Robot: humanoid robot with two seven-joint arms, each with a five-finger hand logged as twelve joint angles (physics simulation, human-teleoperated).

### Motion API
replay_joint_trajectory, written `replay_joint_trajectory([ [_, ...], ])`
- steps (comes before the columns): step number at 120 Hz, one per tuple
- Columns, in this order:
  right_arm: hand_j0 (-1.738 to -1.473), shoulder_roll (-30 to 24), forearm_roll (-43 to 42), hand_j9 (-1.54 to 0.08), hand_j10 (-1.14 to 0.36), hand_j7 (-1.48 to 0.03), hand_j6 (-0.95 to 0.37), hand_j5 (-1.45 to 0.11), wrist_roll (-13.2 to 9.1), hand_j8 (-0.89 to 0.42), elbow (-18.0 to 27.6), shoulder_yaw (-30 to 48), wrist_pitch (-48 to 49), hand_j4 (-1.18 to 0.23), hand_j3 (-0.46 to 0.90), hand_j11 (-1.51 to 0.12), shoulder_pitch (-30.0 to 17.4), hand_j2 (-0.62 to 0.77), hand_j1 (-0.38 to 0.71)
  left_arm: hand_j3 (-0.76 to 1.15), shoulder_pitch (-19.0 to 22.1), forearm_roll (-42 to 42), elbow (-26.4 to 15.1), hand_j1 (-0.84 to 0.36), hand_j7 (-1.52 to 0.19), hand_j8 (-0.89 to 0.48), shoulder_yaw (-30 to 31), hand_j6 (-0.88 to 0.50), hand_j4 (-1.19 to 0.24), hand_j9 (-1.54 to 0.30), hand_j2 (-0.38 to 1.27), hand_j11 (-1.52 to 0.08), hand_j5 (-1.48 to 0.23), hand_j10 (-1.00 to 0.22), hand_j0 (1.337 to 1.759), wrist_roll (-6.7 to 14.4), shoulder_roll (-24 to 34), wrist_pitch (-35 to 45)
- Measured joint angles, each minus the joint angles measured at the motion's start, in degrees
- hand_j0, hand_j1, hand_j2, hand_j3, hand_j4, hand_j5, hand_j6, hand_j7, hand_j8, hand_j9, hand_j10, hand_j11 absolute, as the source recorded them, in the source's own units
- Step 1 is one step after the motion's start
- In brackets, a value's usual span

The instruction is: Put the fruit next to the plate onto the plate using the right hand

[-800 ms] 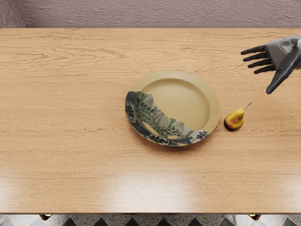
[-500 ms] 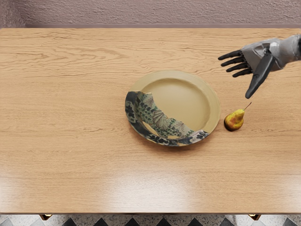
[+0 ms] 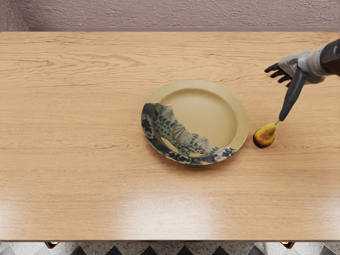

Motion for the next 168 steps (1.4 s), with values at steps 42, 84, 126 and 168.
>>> replay_joint_trajectory([
  [42, -1.658, 8.60, 0.11, 0.00, 0.00, 0.00, 0.00, 0.00, 0.00, 0.00, 0.49, -1.89, -15.06, 0.00, 0.00, 0.00, -7.48, 0.00, -0.35, 0.00, 0.00, 0.00, 0.00, 0.34, -0.01, -0.01, 0.00, -0.01, -0.01, -0.01, 0.00, -0.01, -0.01, -0.01, 1.658, 0.00, 0.00, 0.00],
  [84, -1.658, 14.57, 0.13, 0.00, 0.00, 0.00, 0.00, 0.00, 0.00, 0.00, 0.29, -9.55, -18.15, 0.00, 0.00, 0.00, -5.58, 0.00, -0.35, 0.00, 0.00, 0.00, 0.00, 0.34, -0.01, -0.01, 0.00, -0.01, -0.01, -0.01, 0.00, -0.01, -0.01, -0.01, 1.658, 0.00, 0.00, 0.00],
  [126, -1.658, 16.38, 0.01, -0.62, -0.44, -0.62, -0.48, -0.62, 0.00, -0.42, 0.29, -11.35, -18.21, -0.48, 0.00, -0.62, -5.94, -0.09, 0.22, 0.00, 0.00, 0.00, 0.00, 0.34, -0.01, -0.01, 0.00, -0.01, -0.01, -0.01, 0.00, -0.01, -0.01, -0.01, 1.658, 0.00, 0.00, 0.00],
  [168, -1.651, 14.91, -0.85, -1.07, -0.29, -1.00, -0.72, -1.08, 0.18, -0.17, 0.13, -11.28, -17.39, -0.74, 0.00, -1.08, -7.04, 0.18, 0.38, 0.00, 0.00, -0.01, 0.00, 0.34, -0.01, -0.01, 0.00, -0.01, -0.01, -0.01, 0.00, -0.01, -0.01, -0.01, 1.658, 0.00, 0.00, 0.00],
])
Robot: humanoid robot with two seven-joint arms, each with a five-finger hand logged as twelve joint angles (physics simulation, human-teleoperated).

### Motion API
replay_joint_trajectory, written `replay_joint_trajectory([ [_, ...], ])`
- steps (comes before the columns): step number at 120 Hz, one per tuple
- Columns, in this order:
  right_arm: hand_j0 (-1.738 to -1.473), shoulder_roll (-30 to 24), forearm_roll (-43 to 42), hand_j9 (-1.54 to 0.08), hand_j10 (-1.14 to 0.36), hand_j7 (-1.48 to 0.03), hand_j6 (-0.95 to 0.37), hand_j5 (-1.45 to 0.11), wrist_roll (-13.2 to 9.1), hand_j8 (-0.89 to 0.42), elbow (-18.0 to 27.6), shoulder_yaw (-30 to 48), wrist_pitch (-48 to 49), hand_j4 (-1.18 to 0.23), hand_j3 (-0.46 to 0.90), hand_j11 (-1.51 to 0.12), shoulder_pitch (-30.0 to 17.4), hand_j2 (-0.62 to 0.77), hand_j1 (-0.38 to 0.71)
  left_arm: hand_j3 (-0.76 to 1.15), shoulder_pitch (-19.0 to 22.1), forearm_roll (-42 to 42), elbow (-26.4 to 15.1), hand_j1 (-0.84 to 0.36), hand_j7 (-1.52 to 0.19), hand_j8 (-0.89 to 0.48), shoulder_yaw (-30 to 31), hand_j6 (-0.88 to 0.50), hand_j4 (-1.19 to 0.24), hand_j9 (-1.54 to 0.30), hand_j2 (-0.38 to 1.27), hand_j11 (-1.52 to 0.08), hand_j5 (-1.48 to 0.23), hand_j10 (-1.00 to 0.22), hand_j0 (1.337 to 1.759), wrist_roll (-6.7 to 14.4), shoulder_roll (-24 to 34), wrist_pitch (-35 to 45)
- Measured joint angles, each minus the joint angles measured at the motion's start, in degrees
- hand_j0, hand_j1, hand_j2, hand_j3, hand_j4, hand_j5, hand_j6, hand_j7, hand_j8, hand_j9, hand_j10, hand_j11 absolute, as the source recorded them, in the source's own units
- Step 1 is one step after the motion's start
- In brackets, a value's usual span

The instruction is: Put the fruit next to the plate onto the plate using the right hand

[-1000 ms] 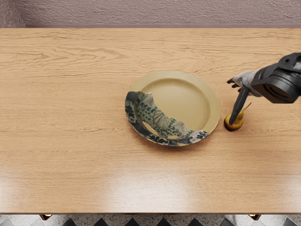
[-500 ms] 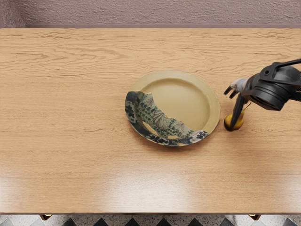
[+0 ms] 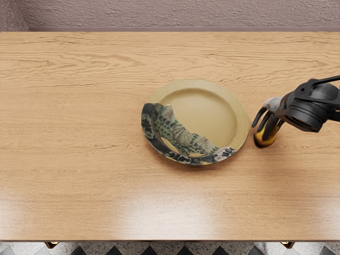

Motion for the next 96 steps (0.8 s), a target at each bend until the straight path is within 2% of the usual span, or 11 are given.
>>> replay_joint_trajectory([
  [1, -1.651, -0.13, 0.02, -1.07, -0.35, -1.01, -0.72, -1.08, 0.01, -0.17, 0.00, 0.01, 0.00, -0.74, 0.00, -1.08, 0.00, 0.19, 0.38, 0.00, 0.00, 0.00, 0.00, 0.34, -0.01, -0.01, 0.00, -0.01, -0.01, -0.01, 0.00, -0.01, -0.01, -0.01, 1.658, 0.00, 0.00, 0.00],
  [8, -1.652, -1.15, 0.36, -1.12, -0.41, -1.03, -0.73, -1.12, 0.11, -0.20, 0.03, 0.08, 0.14, -0.74, 0.00, -1.13, -0.02, 0.34, 0.40, 0.00, 0.00, 0.01, 0.00, 0.34, -0.01, -0.01, -0.01, -0.01, -0.01, -0.01, 0.00, -0.01, -0.01, -0.01, 1.658, 0.00, 0.00, 0.00],
  [11, -1.651, -1.67, 0.50, -1.13, -0.43, -1.04, -0.73, -1.13, 0.10, -0.19, 0.05, 0.09, 0.23, -0.74, 0.00, -1.15, -0.01, 0.36, 0.40, 0.00, 0.00, 0.01, 0.00, 0.34, -0.01, -0.01, -0.01, -0.01, -0.01, -0.01, 0.00, -0.01, -0.01, -0.01, 1.658, 0.00, 0.00, 0.00],
  [12, -1.652, -1.85, 0.51, -1.13, -0.44, -1.04, -0.73, -1.13, 0.09, -0.21, 0.06, 0.10, 0.28, -0.74, 0.00, -1.15, 0.00, 0.44, 0.40, 0.00, 0.00, 0.01, 0.00, 0.34, -0.01, -0.01, -0.01, -0.01, -0.01, -0.01, 0.00, -0.01, -0.01, -0.01, 1.658, 0.00, 0.00, 0.00],
  [21, -1.652, -4.05, 0.68, -1.13, -0.51, -1.05, -0.76, -1.13, -0.01, -0.30, -0.03, 0.36, 1.01, -0.77, 0.00, -1.14, 0.12, 0.40, 0.39, 0.00, 0.00, 0.02, 0.00, 0.34, -0.01, -0.01, -0.01, -0.01, -0.01, -0.01, 0.00, -0.01, -0.01, -0.01, 1.658, 0.00, 0.00, 0.00],
  [28, -1.653, -6.41, 0.58, -1.12, -0.53, -1.06, -0.78, -1.13, -0.06, -0.31, -0.21, 1.68, 2.28, -0.78, 0.00, -1.13, 0.05, 0.35, 0.37, 0.00, 0.00, 0.02, 0.00, 0.34, -0.01, -0.01, -0.01, -0.01, -0.01, -0.01, 0.00, -0.01, -0.01, -0.01, 1.658, 0.00, 0.00, 0.00],
  [36, -1.655, -9.72, 0.31, -1.12, -0.52, -1.07, -0.80, -1.13, -0.04, -0.30, -0.75, 4.40, 6.03, -0.79, 0.00, -1.13, -0.03, 0.37, 0.38, 0.00, 0.00, 0.02, 0.00, 0.34, -0.01, -0.01, -0.01, -0.01, -0.01, -0.01, 0.00, -0.01, -0.01, -0.01, 1.658, 0.00, 0.00, 0.00],
  [50, -1.657, -17.50, 0.08, -1.11, -0.52, -1.08, -0.82, -1.13, -0.04, -0.30, -3.54, 14.25, 18.56, -0.80, 0.00, -1.13, -2.76, 0.37, 0.39, 0.00, 0.00, 0.02, 0.00, 0.34, -0.01, -0.01, -0.01, -0.01, -0.01, -0.01, 0.00, -0.01, -0.01, -0.01, 1.658, 0.00, 0.00, 0.00],
  [66, -1.658, -24.28, 0.61, -1.12, -0.54, -1.09, -0.83, -1.14, -0.07, -0.32, -5.75, 25.38, 31.51, -0.81, 0.00, -1.13, -6.16, 0.45, 0.41, 0.00, 0.00, 0.02, 0.00, 0.34, -0.01, -0.01, -0.01, -0.01, -0.01, -0.01, 0.00, -0.01, -0.01, -0.01, 1.658, 0.00, 0.00, 0.00],
  [79, -1.658, -25.66, 1.80, -1.13, -0.54, -1.09, -0.84, -1.15, -0.14, -0.34, -6.25, 33.00, 36.37, -0.81, 0.00, -1.12, -7.49, 0.49, 0.42, 0.00, 0.00, 0.02, 0.00, 0.34, -0.01, -0.01, -0.01, -0.01, -0.01, -0.01, 0.00, -0.01, -0.01, -0.01, 1.658, 0.00, 0.00, 0.00],
  [96, -1.658, -22.99, 2.73, -1.13, -0.54, -1.09, -0.84, -1.16, -0.18, -0.33, -6.45, 38.80, 38.34, -0.81, 0.00, -1.12, -8.00, 0.48, 0.42, 0.00, 0.00, 0.02, 0.00, 0.34, -0.01, -0.01, 0.00, -0.01, -0.01, -0.01, 0.00, -0.01, -0.01, -0.01, 1.658, 0.00, 0.00, 0.00],
])
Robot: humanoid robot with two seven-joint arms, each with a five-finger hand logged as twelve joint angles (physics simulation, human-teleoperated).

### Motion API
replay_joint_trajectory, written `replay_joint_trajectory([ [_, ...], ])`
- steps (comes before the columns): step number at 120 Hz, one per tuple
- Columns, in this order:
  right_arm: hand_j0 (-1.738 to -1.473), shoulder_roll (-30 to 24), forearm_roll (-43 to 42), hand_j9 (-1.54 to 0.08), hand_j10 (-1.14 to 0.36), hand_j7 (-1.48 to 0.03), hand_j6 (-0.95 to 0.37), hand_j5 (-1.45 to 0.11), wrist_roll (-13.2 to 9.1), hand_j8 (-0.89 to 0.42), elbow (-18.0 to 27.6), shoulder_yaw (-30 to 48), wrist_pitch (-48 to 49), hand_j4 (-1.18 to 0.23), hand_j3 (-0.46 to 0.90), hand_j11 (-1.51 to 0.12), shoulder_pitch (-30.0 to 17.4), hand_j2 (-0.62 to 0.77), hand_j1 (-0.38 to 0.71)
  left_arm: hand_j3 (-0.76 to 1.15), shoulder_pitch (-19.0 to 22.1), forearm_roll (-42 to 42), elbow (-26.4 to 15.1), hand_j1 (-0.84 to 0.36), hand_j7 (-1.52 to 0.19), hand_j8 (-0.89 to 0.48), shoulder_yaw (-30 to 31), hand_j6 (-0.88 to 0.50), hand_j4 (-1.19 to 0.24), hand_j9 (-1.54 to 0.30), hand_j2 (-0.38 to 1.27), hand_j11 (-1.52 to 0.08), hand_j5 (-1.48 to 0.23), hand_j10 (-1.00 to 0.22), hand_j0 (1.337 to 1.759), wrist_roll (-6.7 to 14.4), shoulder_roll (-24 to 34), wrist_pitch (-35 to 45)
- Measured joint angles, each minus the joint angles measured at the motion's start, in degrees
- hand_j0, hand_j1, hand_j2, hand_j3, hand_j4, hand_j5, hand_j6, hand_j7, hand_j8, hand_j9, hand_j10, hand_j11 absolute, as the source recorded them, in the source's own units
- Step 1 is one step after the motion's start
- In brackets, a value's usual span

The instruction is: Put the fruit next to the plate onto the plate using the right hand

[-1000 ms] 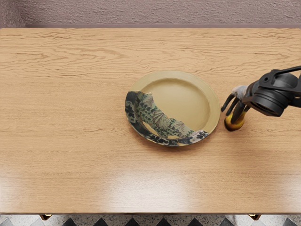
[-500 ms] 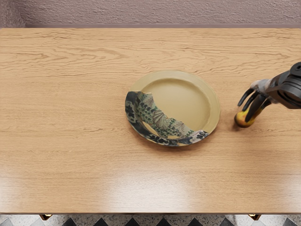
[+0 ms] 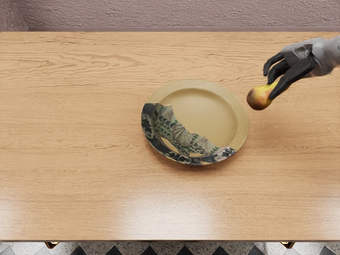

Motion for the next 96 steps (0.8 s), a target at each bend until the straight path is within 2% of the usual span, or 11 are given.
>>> replay_joint_trajectory([
  [18, -1.658, 3.00, 1.31, -1.13, -0.54, -1.09, -0.84, -1.15, 0.00, -0.35, -0.04, 2.28, 0.52, -0.81, 0.00, -1.11, -0.22, 0.51, 0.45, 0.00, 0.00, 0.00, 0.00, 0.34, -0.01, -0.01, 0.00, -0.01, -0.01, -0.01, 0.00, -0.01, -0.01, -0.01, 1.658, 0.00, 0.00, 0.00],
  [20, -1.658, 3.38, 1.42, -1.13, -0.55, -1.09, -0.84, -1.15, 0.00, -0.37, -0.05, 2.38, 0.52, -0.81, 0.00, -1.12, -0.24, 0.47, 0.42, 0.00, 0.00, 0.00, 0.00, 0.34, -0.01, -0.01, 0.00, -0.01, -0.01, -0.01, 0.00, -0.01, -0.01, -0.01, 1.658, 0.00, 0.00, 0.00],
  [23, -1.658, 3.95, 1.56, -1.13, -0.58, -1.09, -0.84, -1.15, 0.00, -0.37, -0.05, 2.51, 0.47, -0.82, 0.00, -1.11, -0.25, 0.51, 0.43, 0.00, 0.00, 0.00, 0.00, 0.34, -0.01, -0.01, 0.00, -0.01, -0.01, -0.01, 0.00, -0.01, -0.01, -0.01, 1.658, 0.00, 0.00, 0.00],
  [30, -1.657, 5.56, 1.84, -1.12, -0.58, -1.09, -0.84, -1.14, 0.00, -0.38, -0.05, 2.83, 0.28, -0.82, 0.00, -1.11, -0.31, 0.46, 0.41, 0.00, 0.00, 0.00, 0.00, 0.34, -0.01, -0.01, 0.00, -0.01, -0.01, -0.01, 0.00, -0.01, -0.01, -0.01, 1.658, 0.00, 0.00, 0.00],
  [33, -1.657, 6.25, 1.90, -1.12, -0.59, -1.09, -0.84, -1.13, 0.00, -0.40, -0.05, 2.94, 0.17, -0.83, 0.00, -1.11, -0.33, 0.50, 0.42, 0.00, 0.00, 0.00, 0.00, 0.34, -0.01, -0.01, 0.00, -0.01, -0.01, -0.01, 0.00, -0.01, -0.01, -0.01, 1.658, 0.00, 0.00, 0.00],
  [41, -1.657, 7.97, 2.04, -1.12, -0.61, -1.09, -0.85, -1.12, 0.00, -0.45, -0.06, 3.15, -0.07, -0.83, 0.00, -1.11, -0.36, 0.50, 0.39, 0.00, 0.00, 0.00, 0.00, 0.34, -0.01, -0.01, -0.01, -0.01, -0.01, -0.01, 0.00, -0.01, -0.01, -0.01, 1.658, 0.00, 0.00, 0.00],
  [64, -1.657, 11.76, 2.15, -1.13, -0.62, -1.10, -0.85, -1.11, 0.01, -0.47, -0.10, 5.05, -0.30, -0.85, 0.00, -1.12, -2.36, 0.49, 0.36, 0.00, 0.00, 0.00, 0.00, 0.34, -0.01, -0.01, -0.01, -0.01, -0.01, -0.01, 0.00, -0.01, -0.01, -0.01, 1.658, 0.00, 0.00, 0.00],
  [67, -1.657, 12.03, 2.09, -1.05, -0.64, -1.03, -0.79, -1.04, 0.00, -0.46, -0.11, 5.38, -0.54, -0.79, 0.00, -1.04, -2.61, 0.44, 0.33, 0.00, 0.00, 0.00, 0.00, 0.34, -0.01, -0.01, -0.01, -0.01, -0.01, -0.01, 0.00, -0.01, -0.01, -0.01, 1.658, 0.00, 0.00, 0.00],
  [80, -1.658, 12.50, 1.97, -0.62, -0.38, -0.60, -0.47, -0.61, 0.00, -0.27, -0.14, 6.27, -2.80, -0.46, 0.00, -0.61, -3.22, 0.25, 0.05, 0.00, 0.00, 0.00, 0.00, 0.34, -0.01, -0.01, 0.00, -0.01, -0.01, -0.01, 0.00, -0.01, -0.01, -0.01, 1.658, 0.00, 0.00, 0.00],
  [96, -1.658, 12.35, 2.12, -0.32, -0.19, -0.31, -0.24, -0.32, 0.00, -0.14, -0.08, 7.14, -2.19, -0.24, 0.00, -0.32, -3.39, 0.13, -0.14, 0.00, 0.00, 0.00, 0.00, 0.34, -0.01, -0.01, 0.00, -0.01, -0.01, -0.01, 0.00, -0.01, -0.01, -0.01, 1.658, 0.00, 0.00, 0.00],
])
